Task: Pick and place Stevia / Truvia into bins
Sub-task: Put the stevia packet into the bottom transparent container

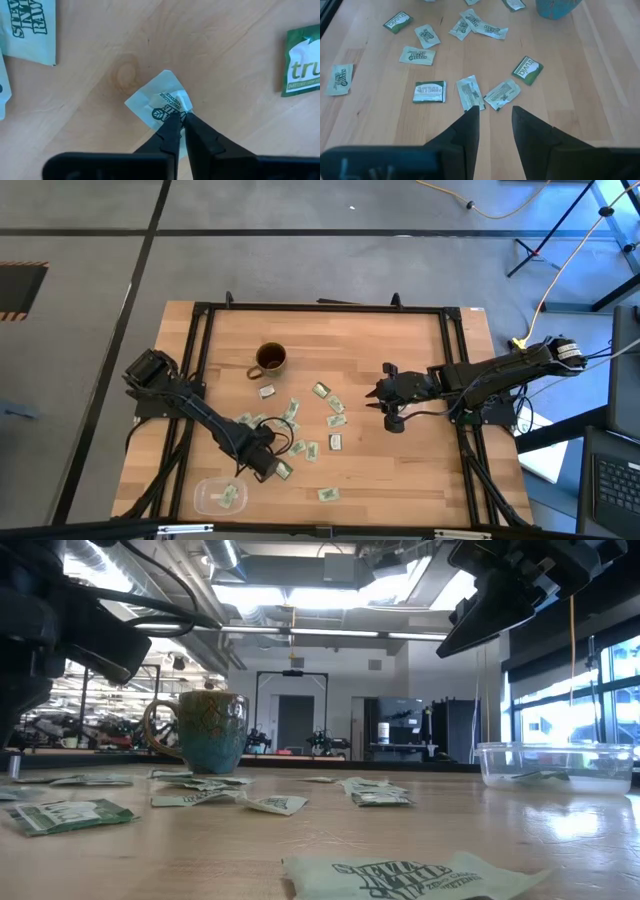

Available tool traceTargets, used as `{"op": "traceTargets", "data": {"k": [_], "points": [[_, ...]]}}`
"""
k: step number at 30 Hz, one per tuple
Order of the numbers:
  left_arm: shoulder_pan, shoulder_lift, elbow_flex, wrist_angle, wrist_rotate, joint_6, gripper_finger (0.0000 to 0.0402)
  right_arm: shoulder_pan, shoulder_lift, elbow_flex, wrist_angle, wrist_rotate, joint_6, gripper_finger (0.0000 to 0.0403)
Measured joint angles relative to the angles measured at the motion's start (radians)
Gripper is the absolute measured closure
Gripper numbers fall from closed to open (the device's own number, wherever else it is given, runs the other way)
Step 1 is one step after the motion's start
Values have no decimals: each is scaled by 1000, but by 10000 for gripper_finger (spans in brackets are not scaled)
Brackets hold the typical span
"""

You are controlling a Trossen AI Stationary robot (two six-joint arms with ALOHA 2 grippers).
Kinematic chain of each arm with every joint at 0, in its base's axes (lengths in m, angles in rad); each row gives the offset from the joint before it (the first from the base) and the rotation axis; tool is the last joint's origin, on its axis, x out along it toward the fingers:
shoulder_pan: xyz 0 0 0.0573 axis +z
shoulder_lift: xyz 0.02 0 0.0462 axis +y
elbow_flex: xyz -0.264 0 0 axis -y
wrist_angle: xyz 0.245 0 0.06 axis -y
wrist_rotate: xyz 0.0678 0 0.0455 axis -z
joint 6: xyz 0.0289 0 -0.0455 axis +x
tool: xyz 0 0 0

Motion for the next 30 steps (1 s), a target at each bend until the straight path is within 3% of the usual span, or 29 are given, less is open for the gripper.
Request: {"op": "traceTargets", "data": {"k": [9, 19, 25, 30], "points": [[1, -40, 57, -53, -49, 92, 387, 0, 0, 0, 0, 0, 0, 284], [-16, -39, 152, -116, 43, 97, 387, 0, 0, 0, 0, 1, 0, 284], [-97, -42, 260, -175, 11, 32, 387, 0, 0, 0, 0, 1, 4, 284], [-204, -43, 294, -175, 13, -162, 387, 0, 0, 0, 8, 1, 4, 284]]}}
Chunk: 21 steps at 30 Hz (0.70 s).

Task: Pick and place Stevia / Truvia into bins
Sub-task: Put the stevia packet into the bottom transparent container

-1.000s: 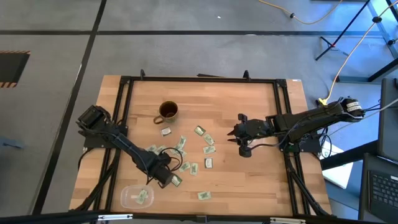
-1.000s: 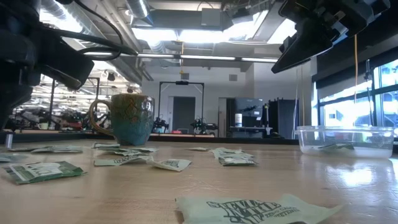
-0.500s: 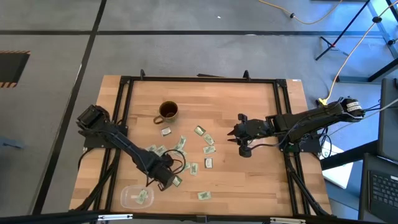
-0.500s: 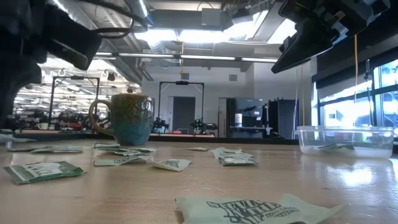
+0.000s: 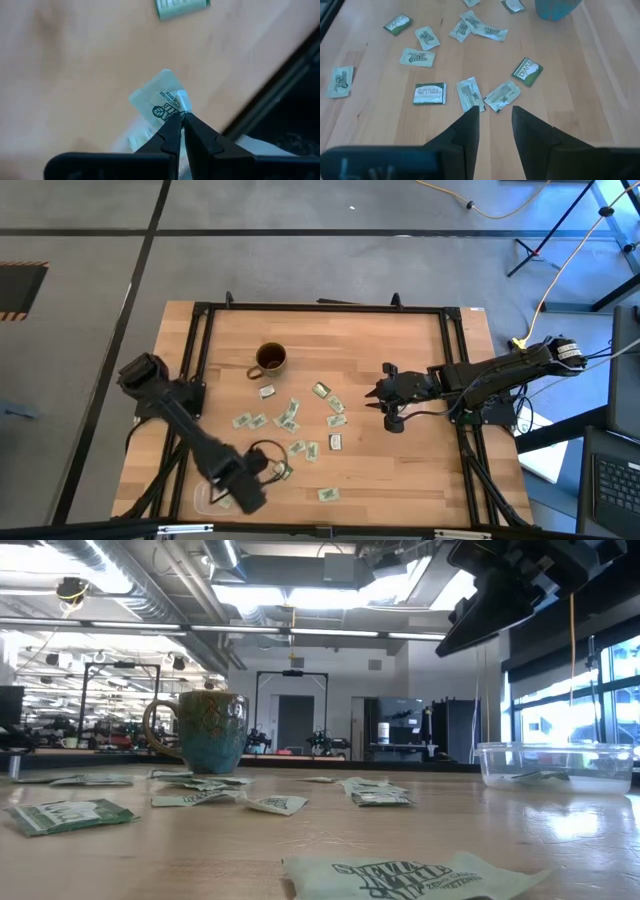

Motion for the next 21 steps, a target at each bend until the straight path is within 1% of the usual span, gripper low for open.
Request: {"op": "traceTargets", "data": {"k": [2, 4, 7, 10, 13, 16, 21], "points": [[-47, 0, 0, -1, 13, -120, 387, 0, 0, 0, 7, 0, 0, 284], [-98, 0, 0, 0, 2, -234, 387, 0, 0, 0, 8, 0, 0, 284], [-170, 0, 0, 1, -74, -385, 387, 0, 0, 0, 8, 0, 0, 284], [-225, 0, 0, 1, -151, -489, 387, 0, 0, 0, 12, 0, 0, 284], [-257, 3, 0, 0, -198, -533, 387, 0, 0, 0, 15, 0, 0, 284], [-264, 15, 0, -2, -196, -531, 387, 0, 0, 0, 15, 0, 0, 284], [-240, 57, 0, -33, -186, -502, 386, 0, 0, 0, 15, 0, 0, 284]]}}
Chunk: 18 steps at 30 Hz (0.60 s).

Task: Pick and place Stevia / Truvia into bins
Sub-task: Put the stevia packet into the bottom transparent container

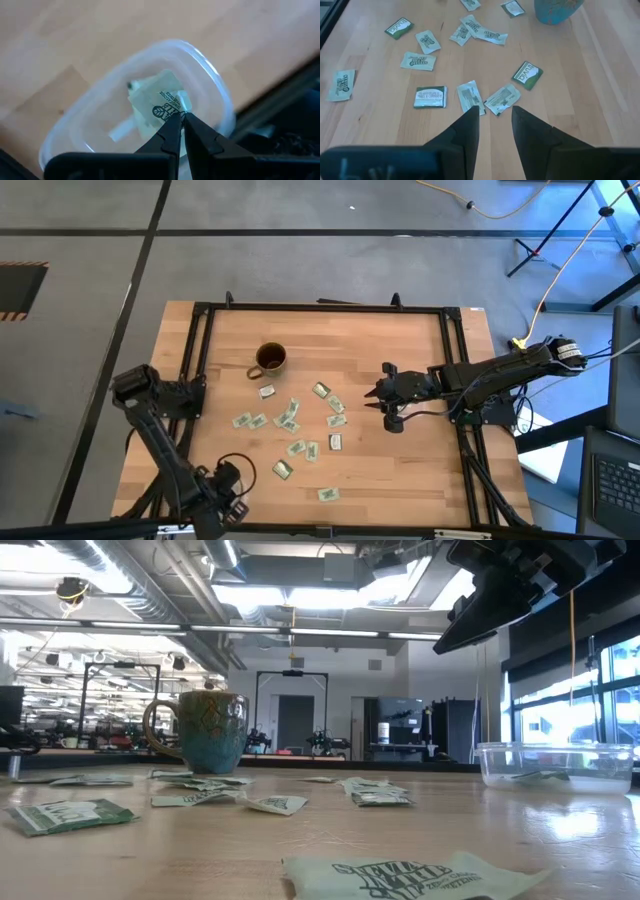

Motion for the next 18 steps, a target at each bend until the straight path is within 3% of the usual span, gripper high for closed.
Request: {"op": "traceTargets", "data": {"k": [9, 18], "points": [[30, 16, 0, -18, 53, 3, 382, 0, 0, 0, -1, 0, 0, 284], [44, 15, 0, -18, 105, 26, 332, 0, 0, 0, -1, 0, -6, 284]]}}
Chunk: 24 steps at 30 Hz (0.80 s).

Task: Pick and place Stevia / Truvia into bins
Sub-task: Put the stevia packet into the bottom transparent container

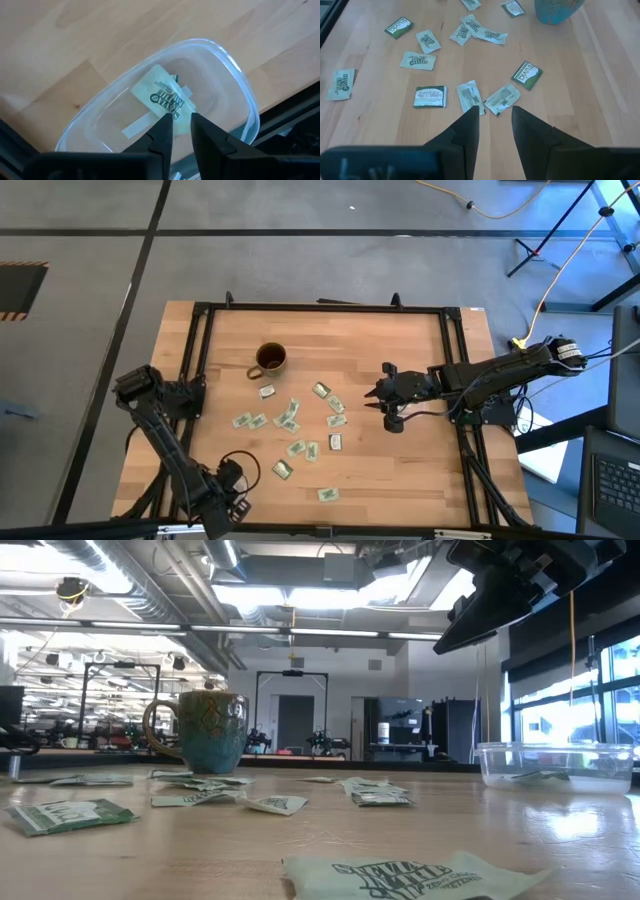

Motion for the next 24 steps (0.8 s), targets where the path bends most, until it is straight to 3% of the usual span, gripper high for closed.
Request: {"op": "traceTargets", "data": {"k": [9, 18, 24], "points": [[120, -57, 0, -154, -38, 164, 321, 0, 0, 0, 0, 0, -24, 284], [337, -67, 0, -432, -44, 525, 319, 0, 0, 0, 0, 0, -24, 284], [439, -69, 0, -441, -176, 764, 318, 0, 0, 0, -1, 0, -19, 284]]}}
